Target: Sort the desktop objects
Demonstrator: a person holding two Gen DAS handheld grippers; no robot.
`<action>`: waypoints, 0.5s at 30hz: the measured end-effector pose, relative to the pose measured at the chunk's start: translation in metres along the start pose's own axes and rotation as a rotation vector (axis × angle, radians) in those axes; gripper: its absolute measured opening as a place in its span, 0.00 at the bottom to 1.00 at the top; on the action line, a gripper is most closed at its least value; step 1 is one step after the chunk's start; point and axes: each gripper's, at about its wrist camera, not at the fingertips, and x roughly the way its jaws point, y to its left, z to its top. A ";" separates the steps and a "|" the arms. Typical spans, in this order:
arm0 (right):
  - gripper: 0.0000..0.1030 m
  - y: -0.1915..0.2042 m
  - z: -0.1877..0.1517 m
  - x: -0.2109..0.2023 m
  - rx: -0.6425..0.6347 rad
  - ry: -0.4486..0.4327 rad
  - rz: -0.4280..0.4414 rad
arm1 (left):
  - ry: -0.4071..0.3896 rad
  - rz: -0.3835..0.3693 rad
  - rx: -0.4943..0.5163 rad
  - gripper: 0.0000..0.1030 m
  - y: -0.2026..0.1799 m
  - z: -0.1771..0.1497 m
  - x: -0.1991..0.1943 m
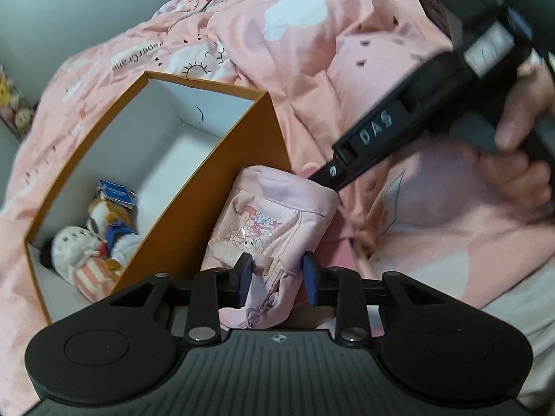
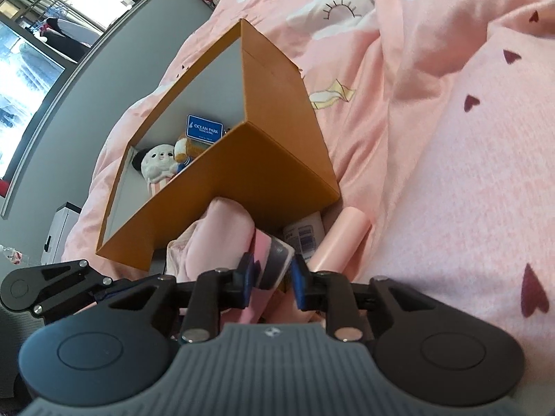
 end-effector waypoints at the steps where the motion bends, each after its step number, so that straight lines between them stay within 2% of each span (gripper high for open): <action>1: 0.26 -0.001 0.000 -0.001 0.009 0.001 -0.003 | -0.002 -0.027 -0.035 0.33 0.003 0.000 -0.002; 4: 0.27 -0.004 0.000 -0.004 0.038 -0.002 -0.007 | 0.004 -0.105 -0.169 0.31 0.021 0.004 -0.004; 6: 0.36 -0.007 -0.001 -0.007 0.056 0.005 0.007 | -0.006 -0.151 -0.267 0.31 0.036 0.003 -0.005; 8: 0.37 -0.006 -0.003 -0.010 0.058 0.009 0.014 | -0.005 -0.203 -0.369 0.31 0.050 0.000 -0.007; 13: 0.38 0.000 -0.006 -0.010 0.019 0.058 -0.022 | -0.011 -0.250 -0.469 0.31 0.067 -0.006 -0.012; 15: 0.42 0.003 -0.006 -0.010 0.002 0.089 -0.035 | -0.026 -0.283 -0.525 0.30 0.073 -0.010 -0.016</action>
